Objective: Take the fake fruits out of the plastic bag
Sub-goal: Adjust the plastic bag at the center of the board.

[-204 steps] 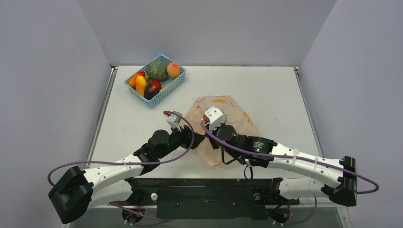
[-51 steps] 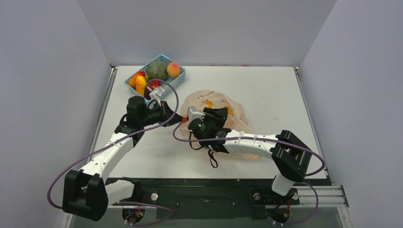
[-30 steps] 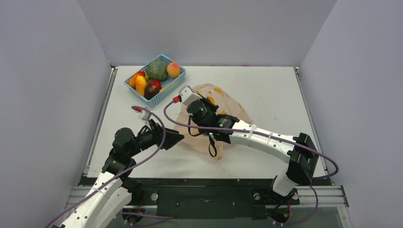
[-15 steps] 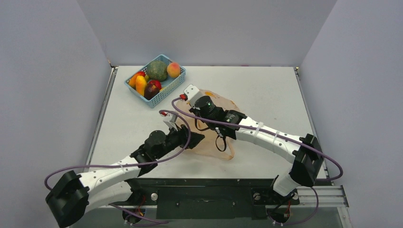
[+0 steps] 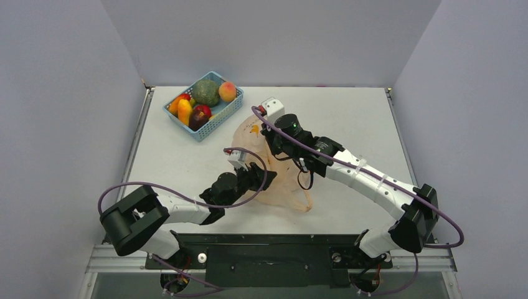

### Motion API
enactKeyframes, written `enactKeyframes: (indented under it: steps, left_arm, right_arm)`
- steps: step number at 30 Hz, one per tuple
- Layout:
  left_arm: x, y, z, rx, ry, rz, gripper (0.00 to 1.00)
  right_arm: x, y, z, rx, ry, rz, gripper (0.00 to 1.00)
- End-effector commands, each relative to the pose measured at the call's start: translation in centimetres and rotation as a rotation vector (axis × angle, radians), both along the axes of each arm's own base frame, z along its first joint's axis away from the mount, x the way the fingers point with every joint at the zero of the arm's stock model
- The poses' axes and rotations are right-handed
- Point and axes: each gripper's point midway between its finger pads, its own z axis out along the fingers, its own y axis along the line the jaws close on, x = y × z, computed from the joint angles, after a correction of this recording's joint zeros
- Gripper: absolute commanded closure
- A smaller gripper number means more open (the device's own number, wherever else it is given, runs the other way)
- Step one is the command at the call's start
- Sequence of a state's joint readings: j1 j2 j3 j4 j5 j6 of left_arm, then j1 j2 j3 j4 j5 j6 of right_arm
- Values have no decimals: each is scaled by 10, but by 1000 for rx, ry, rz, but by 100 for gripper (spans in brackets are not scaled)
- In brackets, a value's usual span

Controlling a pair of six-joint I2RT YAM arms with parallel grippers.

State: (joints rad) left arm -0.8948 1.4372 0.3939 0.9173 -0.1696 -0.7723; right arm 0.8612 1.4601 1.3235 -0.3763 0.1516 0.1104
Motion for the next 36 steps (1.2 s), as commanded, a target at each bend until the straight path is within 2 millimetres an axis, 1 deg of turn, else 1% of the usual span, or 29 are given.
enactKeyframes:
  steps: [1,2,6,7,10,11,14,16,17,18,19,20,21,22,23,24,25,26,27,28,31,32,33,34,35,36]
  left_arm:
    - [-10,-20,58,-76,-161,-25,56]
    - [-16,-20,55,-44,-156,-20,56]
    - [-31,-8,77,-9,-179,-30,54]
    - [-39,-6,86,-12,-193,-59,54]
    - [-55,-8,97,4,-215,-150,51]
    - [-62,-10,98,4,-219,-194,49]
    - [-69,-16,101,-2,-237,-249,48]
    - [-68,-24,105,-17,-256,-264,48]
    - [-66,-30,104,-18,-264,-277,49]
    - [-65,-36,111,-24,-289,-288,50]
    - [-64,-45,108,-23,-296,-307,52]
    - [-61,-51,112,-35,-308,-309,54]
    - [-56,-57,104,-29,-297,-301,57]
    - [-51,-61,104,-32,-287,-287,61]
    - [-43,-65,90,-7,-263,-262,62]
    - [-38,-67,87,-3,-258,-248,65]
    - [-30,-67,75,18,-241,-208,66]
    - [-21,-65,62,33,-215,-154,70]
    - [-17,-62,53,43,-199,-126,71]
    - [-9,-58,45,47,-192,-77,72]
    - [2,-49,29,71,-189,0,72]
    - [7,-49,24,79,-192,23,72]
    - [9,-49,23,86,-199,32,72]
    - [12,-49,18,96,-199,45,73]
    - [14,-49,17,102,-205,50,73]
    - [16,-49,15,104,-206,61,73]
  right_arm:
    - [-14,9,40,109,-8,54,100]
    - [-14,8,41,109,-10,51,100]
    - [-17,3,42,104,-17,53,100]
    - [-17,1,42,104,-19,53,100]
    - [-19,2,40,107,-9,76,100]
    - [-21,4,41,114,-3,93,100]
    - [-24,8,44,130,4,121,100]
    - [-28,13,49,147,11,148,100]
    - [-30,14,49,155,17,159,100]
    - [-31,15,50,158,19,163,100]
    - [-32,16,50,164,24,167,100]
    - [-33,16,50,167,29,171,100]
    - [-34,17,50,172,31,175,100]
    - [-35,16,50,173,34,177,100]
    - [-36,16,50,175,35,177,100]
    - [-37,15,51,176,36,177,100]
    - [-38,14,51,178,37,176,100]
    - [-39,13,51,180,37,177,100]
    - [-40,13,51,182,40,176,100]
    - [-41,12,50,181,44,178,100]
    - [-43,11,48,189,61,159,100]
    - [-41,7,47,192,71,123,100]
    - [-41,5,46,191,77,102,96]
    - [-38,-6,43,175,80,27,92]
    - [-41,-10,44,173,78,2,91]
    - [-42,-20,40,155,83,-61,84]
